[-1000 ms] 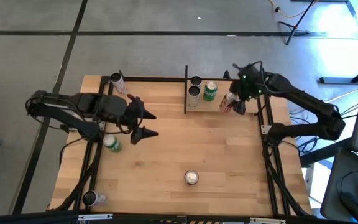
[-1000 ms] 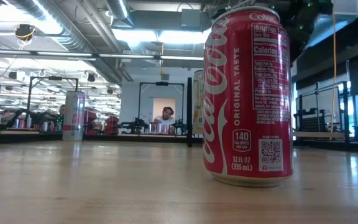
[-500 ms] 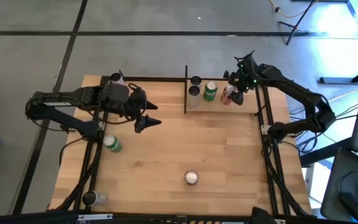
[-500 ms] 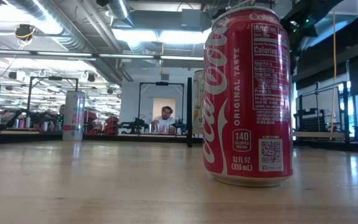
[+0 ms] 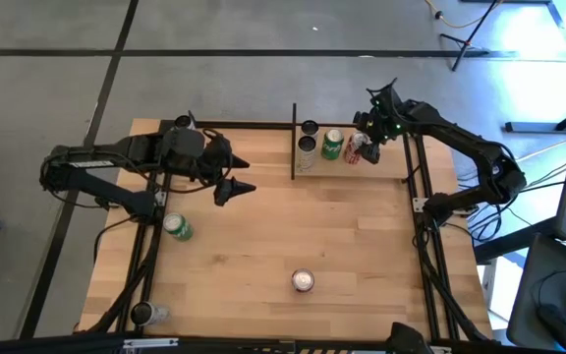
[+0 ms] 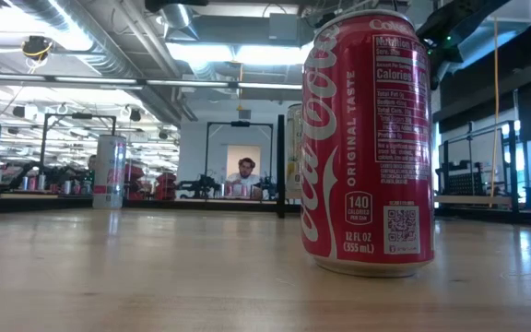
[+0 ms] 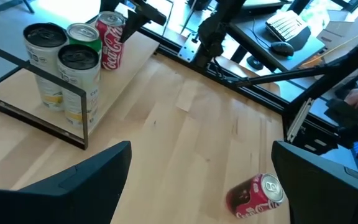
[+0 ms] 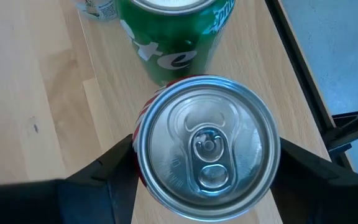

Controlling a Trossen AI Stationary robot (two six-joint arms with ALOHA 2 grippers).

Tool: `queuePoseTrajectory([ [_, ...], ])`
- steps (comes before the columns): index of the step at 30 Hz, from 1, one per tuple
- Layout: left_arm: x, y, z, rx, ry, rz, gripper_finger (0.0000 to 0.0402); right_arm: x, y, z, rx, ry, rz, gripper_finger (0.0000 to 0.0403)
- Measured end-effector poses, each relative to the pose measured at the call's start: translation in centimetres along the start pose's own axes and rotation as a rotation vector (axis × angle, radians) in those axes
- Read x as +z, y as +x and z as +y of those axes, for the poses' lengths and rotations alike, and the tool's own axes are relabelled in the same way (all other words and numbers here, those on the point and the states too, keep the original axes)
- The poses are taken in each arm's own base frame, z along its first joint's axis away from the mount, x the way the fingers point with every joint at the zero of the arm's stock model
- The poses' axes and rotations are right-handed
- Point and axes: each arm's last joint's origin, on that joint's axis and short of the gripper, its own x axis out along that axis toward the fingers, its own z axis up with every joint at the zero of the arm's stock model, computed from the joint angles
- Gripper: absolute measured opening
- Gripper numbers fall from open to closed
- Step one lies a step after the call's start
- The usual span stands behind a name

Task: Place canned beverage on shelf
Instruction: Put the bottom red-white soda can on the shelf, then put the green soda can on the shelf aligned with the other green soda can

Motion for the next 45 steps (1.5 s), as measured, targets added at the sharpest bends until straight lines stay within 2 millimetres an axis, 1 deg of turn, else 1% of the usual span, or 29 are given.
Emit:
queuePoseTrajectory([
  [2,0.0,0.0,0.0,0.000,0.000,0.000,0.0376,0.0,0.0,0.0,-0.001,0.000,0.001,0.0261],
  [3,0.0,0.0,0.0,0.000,0.000,0.000,0.0376,0.0,0.0,0.0,-0.001,0.000,0.002,0.0270],
  [5,0.0,0.0,0.0,0.003,0.001,-0.001,0.0376,0.0,0.0,0.0,-0.012,0.001,0.006,0.0303],
  [8,0.0,0.0,0.0,0.003,0.024,-0.002,0.0376,-0.1,0.1,-0.1,-0.033,0.003,0.021,0.0365],
  [10,0.0,0.0,0.0,0.003,0.045,-0.002,0.0376,0.2,-0.2,-0.2,-0.049,0.007,0.029,0.0386],
  [11,0.0,0.0,0.0,0.004,0.046,-0.002,0.0376,0.5,-0.7,-0.2,-0.053,0.010,0.027,0.0385],
  [13,0.0,0.0,0.0,0.003,0.043,-0.004,0.0376,1.1,-1.8,-0.2,-0.054,0.012,0.039,0.0372],
  [16,0.1,0.0,0.0,0.000,0.043,-0.010,0.0376,2.3,-4.4,-0.2,-0.107,0.034,0.072,0.0350],
  [18,0.1,0.0,0.0,0.000,0.043,-0.010,0.0376,3.3,-6.1,0.2,-0.121,0.041,0.056,0.0339],
  [22,0.1,0.0,0.0,0.000,0.041,-0.009,0.0376,4.7,-9.3,1.0,-0.106,0.090,-0.011,0.0327],
  [24,0.0,0.0,-0.2,-0.005,0.027,-0.007,0.0376,5.1,-11.2,1.7,-0.039,0.105,-0.110,0.0326],
  [26,-0.1,0.0,-0.5,-0.016,0.000,-0.001,0.0376,5.3,-12.7,2.6,0.074,0.105,-0.230,0.0326],
  [28,-0.3,0.0,-0.7,-0.028,-0.003,0.006,0.0376,5.6,-13.8,3.7,0.204,0.087,-0.351,0.0326],
  [30,-0.6,-0.1,-1.0,-0.030,-0.042,0.022,0.0376,5.8,-14.7,4.9,0.320,0.049,-0.440,0.0326],
  [32,-1.0,-0.1,-1.1,-0.010,-0.097,0.049,0.0376,6.0,-15.4,6.3,0.385,-0.004,-0.501,0.0326],
  [34,-1.8,-0.2,-1.1,0.028,-0.131,0.109,0.0376,6.4,-15.7,7.8,0.424,-0.063,-0.540,0.0326],
  [36,-2.7,-0.4,-1.1,0.081,-0.163,0.179,0.0376,6.9,-15.5,9.1,0.449,-0.108,-0.559,0.0326],
  [40,-4.7,-1.1,-0.9,0.195,-0.203,0.340,0.0376,7.7,-14.6,11.6,0.470,-0.175,-0.563,0.0326],
  [45,-6.5,-2.3,-0.2,0.318,-0.201,0.535,0.0376,8.0,-13.2,13.7,0.424,-0.199,-0.501,0.0326],
])
